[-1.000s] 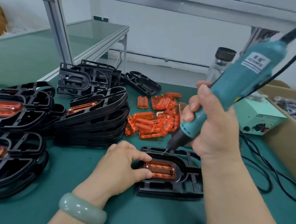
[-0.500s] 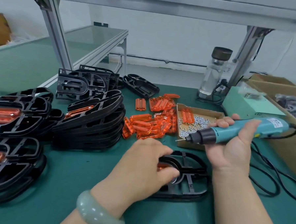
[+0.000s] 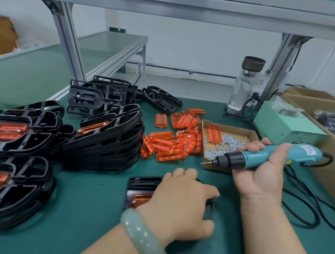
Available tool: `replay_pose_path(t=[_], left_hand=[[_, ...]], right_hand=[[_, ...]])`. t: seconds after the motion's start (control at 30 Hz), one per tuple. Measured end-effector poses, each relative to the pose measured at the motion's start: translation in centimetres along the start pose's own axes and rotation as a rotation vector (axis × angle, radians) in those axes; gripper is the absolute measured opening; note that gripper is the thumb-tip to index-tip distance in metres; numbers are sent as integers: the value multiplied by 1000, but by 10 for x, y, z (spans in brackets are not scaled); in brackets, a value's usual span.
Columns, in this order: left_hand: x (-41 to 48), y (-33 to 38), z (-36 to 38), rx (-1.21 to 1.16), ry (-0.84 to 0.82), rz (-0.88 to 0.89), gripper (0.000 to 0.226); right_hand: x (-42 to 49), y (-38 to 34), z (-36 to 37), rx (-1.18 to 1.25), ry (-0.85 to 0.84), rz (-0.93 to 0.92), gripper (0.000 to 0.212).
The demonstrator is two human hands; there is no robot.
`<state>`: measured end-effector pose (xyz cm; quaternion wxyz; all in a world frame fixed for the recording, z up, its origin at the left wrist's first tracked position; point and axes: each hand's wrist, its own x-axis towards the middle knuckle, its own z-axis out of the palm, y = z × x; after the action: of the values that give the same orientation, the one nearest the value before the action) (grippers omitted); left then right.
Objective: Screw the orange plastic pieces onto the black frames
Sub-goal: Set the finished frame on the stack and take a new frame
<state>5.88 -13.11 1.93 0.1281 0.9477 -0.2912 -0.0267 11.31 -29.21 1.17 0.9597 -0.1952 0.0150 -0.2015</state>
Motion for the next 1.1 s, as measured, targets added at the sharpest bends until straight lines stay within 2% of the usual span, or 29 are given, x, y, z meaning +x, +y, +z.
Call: replay_pose_path(t=[0.33, 0.83, 0.9, 1.0, 1.1], left_hand=[[-52, -51, -15, -82, -40, -82, 66], [-72, -60, -28, 39, -118, -222, 67], [-67, -52, -32, -24, -28, -203, 63], [-44, -37, -37, -179, 196, -148, 47], [0, -27, -39, -281, 324, -164, 35]], right_hand=[[-6, 16, 0, -68, 29, 48, 31], [-9, 20, -1, -91, 53, 65, 31], [-9, 20, -1, -92, 65, 62, 31], [-9, 19, -1, -103, 77, 51, 31], [-7, 17, -1, -118, 85, 48, 33]])
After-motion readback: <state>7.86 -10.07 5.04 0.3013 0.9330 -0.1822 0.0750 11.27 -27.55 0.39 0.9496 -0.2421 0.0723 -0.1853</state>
